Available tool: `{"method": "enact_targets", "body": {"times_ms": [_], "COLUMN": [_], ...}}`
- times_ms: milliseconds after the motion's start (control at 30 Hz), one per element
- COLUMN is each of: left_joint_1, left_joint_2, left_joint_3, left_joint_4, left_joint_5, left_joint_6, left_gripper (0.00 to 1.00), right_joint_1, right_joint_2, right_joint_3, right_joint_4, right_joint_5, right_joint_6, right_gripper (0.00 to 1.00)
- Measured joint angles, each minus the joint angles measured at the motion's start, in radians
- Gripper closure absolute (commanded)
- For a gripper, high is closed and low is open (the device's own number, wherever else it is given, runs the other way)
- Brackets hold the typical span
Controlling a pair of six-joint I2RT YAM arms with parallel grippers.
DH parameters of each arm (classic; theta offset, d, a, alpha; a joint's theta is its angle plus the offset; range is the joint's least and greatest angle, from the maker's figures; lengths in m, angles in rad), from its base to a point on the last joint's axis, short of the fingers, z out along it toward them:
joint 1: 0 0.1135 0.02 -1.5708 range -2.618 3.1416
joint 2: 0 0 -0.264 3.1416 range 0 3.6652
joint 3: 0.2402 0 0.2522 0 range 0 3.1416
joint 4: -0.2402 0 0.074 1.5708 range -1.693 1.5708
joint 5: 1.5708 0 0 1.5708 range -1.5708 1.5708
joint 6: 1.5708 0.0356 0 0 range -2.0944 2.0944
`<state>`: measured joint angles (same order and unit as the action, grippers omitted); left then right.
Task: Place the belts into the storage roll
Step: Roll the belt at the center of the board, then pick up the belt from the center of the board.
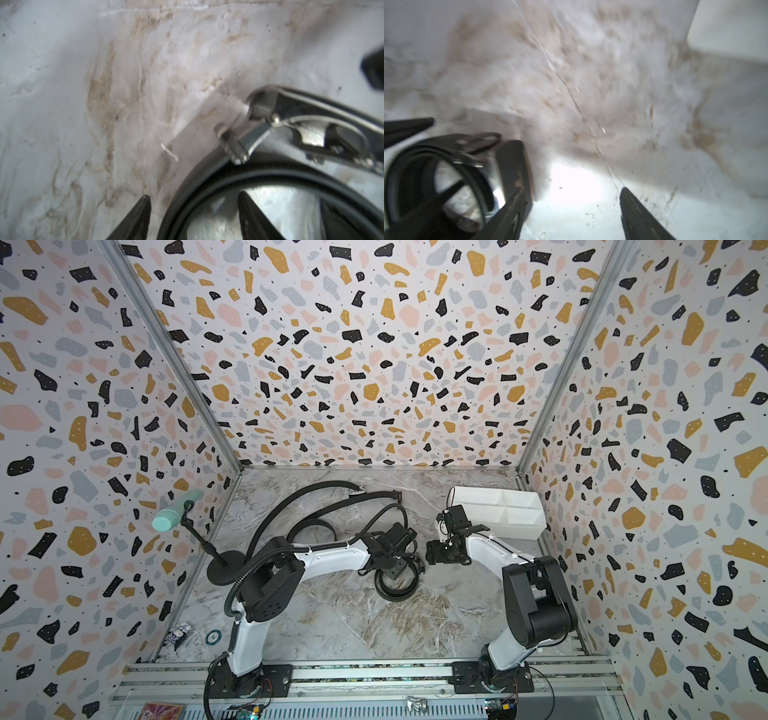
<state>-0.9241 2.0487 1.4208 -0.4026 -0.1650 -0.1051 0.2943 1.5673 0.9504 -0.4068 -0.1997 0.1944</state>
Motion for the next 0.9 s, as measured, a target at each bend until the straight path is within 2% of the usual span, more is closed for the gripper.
{"method": "enact_targets", "body": {"times_ms": [233, 500, 667, 900], "left_joint_1": [0.005, 0.077, 0.125, 0.138], "left_joint_2": [-0.2, -0.41, -0.5, -0.54], "left_joint_3": [-0.102, -0.33, -0.439, -0.449], "left_joint_4": [0.043, 0.074, 0.074, 0.095], "left_joint_5": [0.014, 0.006, 0.006, 0.007], "left_joint_6": [-0.038, -0.142, -0.193, -0.213], "left_gripper": [0.3, 0.29, 0.29, 0.28], "right_joint_1": [0.034, 0.152, 0.163, 0.203], "right_joint_2": [0.008, 0.202, 0.247, 0.253], "right_joint_3": [0.103, 0.211, 0.211, 0.211], "right_joint_4": [0.031, 0.009, -0.031, -0.039], "right_joint_5": [-0.046, -0.101, -0.108, -0.08], "right_joint_6": [-0.105, -0.317, -0.403, -0.449], "right_gripper": [0.23, 0.16, 0.17, 0.24]}}
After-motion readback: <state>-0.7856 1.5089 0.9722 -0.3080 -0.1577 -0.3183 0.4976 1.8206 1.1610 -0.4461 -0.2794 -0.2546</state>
